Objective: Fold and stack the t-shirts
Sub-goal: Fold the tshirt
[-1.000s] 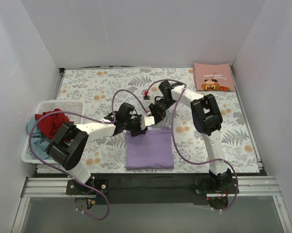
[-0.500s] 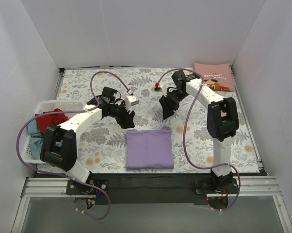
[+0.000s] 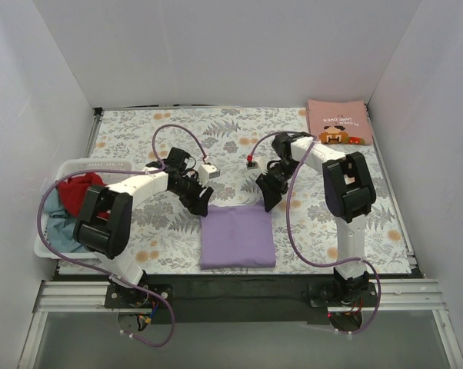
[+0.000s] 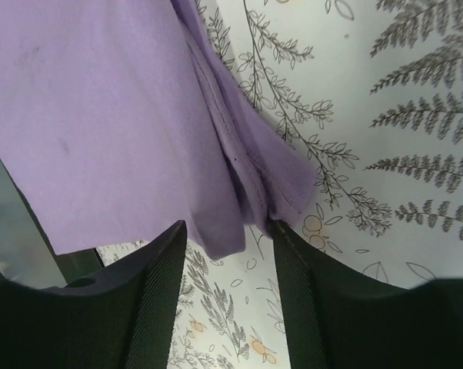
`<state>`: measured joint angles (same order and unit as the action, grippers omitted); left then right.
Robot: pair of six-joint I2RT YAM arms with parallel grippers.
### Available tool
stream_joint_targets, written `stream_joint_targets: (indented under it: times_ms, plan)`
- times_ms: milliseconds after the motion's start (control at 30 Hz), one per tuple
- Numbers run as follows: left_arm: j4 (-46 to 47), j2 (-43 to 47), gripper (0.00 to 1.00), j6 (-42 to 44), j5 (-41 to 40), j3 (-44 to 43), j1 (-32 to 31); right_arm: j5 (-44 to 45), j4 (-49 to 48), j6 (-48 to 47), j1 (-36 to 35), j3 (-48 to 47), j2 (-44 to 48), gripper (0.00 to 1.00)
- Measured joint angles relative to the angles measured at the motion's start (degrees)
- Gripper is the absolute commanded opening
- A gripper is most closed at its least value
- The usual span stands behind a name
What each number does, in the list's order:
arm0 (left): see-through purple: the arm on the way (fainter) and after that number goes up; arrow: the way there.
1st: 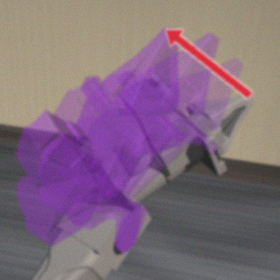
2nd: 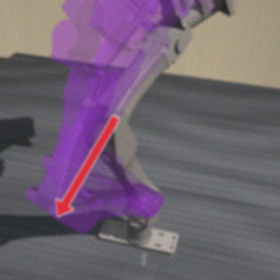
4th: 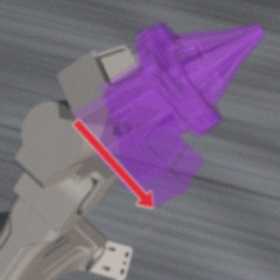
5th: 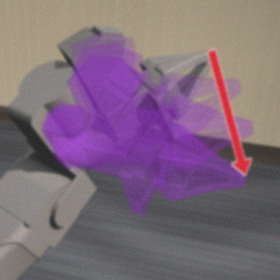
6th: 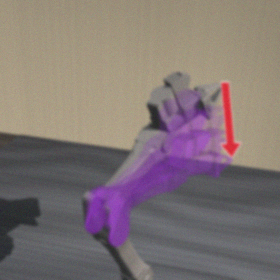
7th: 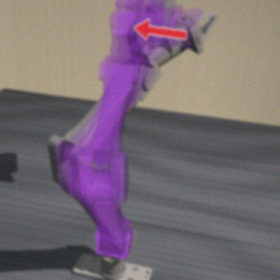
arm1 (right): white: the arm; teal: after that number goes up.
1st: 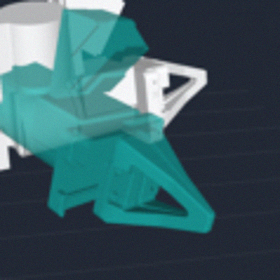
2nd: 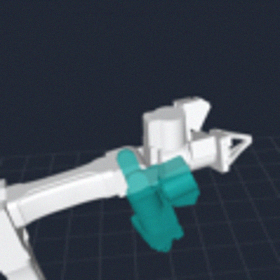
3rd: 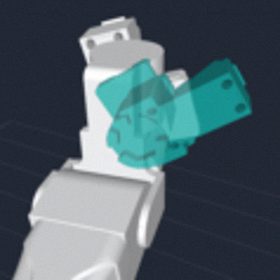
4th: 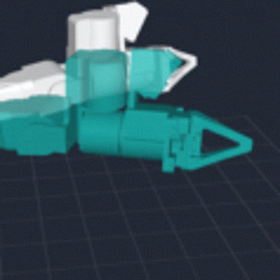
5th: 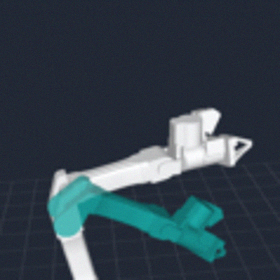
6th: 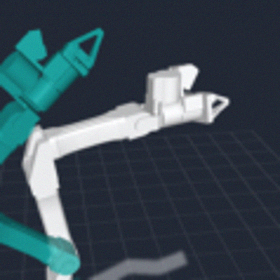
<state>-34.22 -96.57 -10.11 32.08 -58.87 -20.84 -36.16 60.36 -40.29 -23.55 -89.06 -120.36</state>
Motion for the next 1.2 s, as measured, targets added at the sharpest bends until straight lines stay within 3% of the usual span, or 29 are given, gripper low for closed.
stream_joint_targets:
  times_ms: [100,133,167,200,233,333,633,667,733,800,833,867,900,933,1000,1067,1200]
  plan:
    - [0.04,-1.18,0.49,-0.07,-0.61,0.42,0.00,-0.13,0.31,-0.96,-0.13,0.90,0.00,0.34]
    - [0.17,-1.73,0.41,-0.17,-0.74,0.42,0.00,-0.24,0.33,-1.20,-0.15,1.03,0.00,0.12]
    - [0.33,-2.27,0.34,-0.31,-0.87,0.42,0.00,-0.39,0.37,-1.97,-0.22,1.05,0.00,0.02]
    - [0.42,-2.62,0.28,-0.52,-1.03,0.42,0.00,-0.50,0.42,-2.16,-0.24,1.05,0.00,0.01]
    - [0.59,-3.04,0.17,-0.57,-1.16,0.42,0.00,-0.39,0.55,-2.05,-0.26,1.05,-0.04,0.01]
    - [1.66,-3.80,0.01,-1.01,-1.22,0.37,0.20,0.22,0.98,-2.14,-0.22,0.28,-0.57,0.01]
    - [4.57,-13.92,0.01,-3.02,0.24,-11.06,4.28,3.45,1.49,-0.17,4.24,-21.07,-11.39,0.01]
    - [5.05,-15.21,0.05,-3.23,0.48,-12.72,4.70,3.69,1.05,0.13,4.66,-22.95,-12.31,0.04]
    - [6.16,-17.49,0.17,-3.67,0.59,-15.67,5.35,4.39,0.52,1.42,5.49,-25.16,-13.53,0.25]
    - [6.97,-18.64,0.29,-4.70,0.94,-17.51,6.10,5.16,0.46,2.80,5.79,-26.01,-14.03,0.35]
    - [7.50,-18.75,0.35,-5.27,1.11,-17.73,6.58,5.44,0.39,3.61,5.88,-26.10,-14.05,0.50]
    - [8.02,-18.58,0.51,-6.12,1.44,-17.79,7.34,5.62,0.52,4.66,6.01,-26.32,-14.05,0.63]
    - [8.37,-18.29,0.55,-6.97,1.60,-17.73,7.98,5.42,0.59,5.75,6.32,-26.69,-14.03,0.77]
    - [8.83,-17.68,0.73,-8.37,1.86,-17.62,8.72,5.07,0.52,6.73,6.51,-27.04,-13.81,0.98]
    - [9.29,-15.17,0.80,-11.82,2.71,-17.16,9.94,3.91,-0.15,9.01,7.26,-27.06,-12.44,0.98]
    - [10.14,-10.58,0.82,-16.61,4.70,-15.69,10.62,2.16,-1.66,11.58,8.39,-26.03,-9.20,0.98]
    - [15.21,3.78,0.83,-29.27,11.47,-7.56,8.59,-6.38,-7.52,19.26,10.29,-14.16,4.85,0.98]
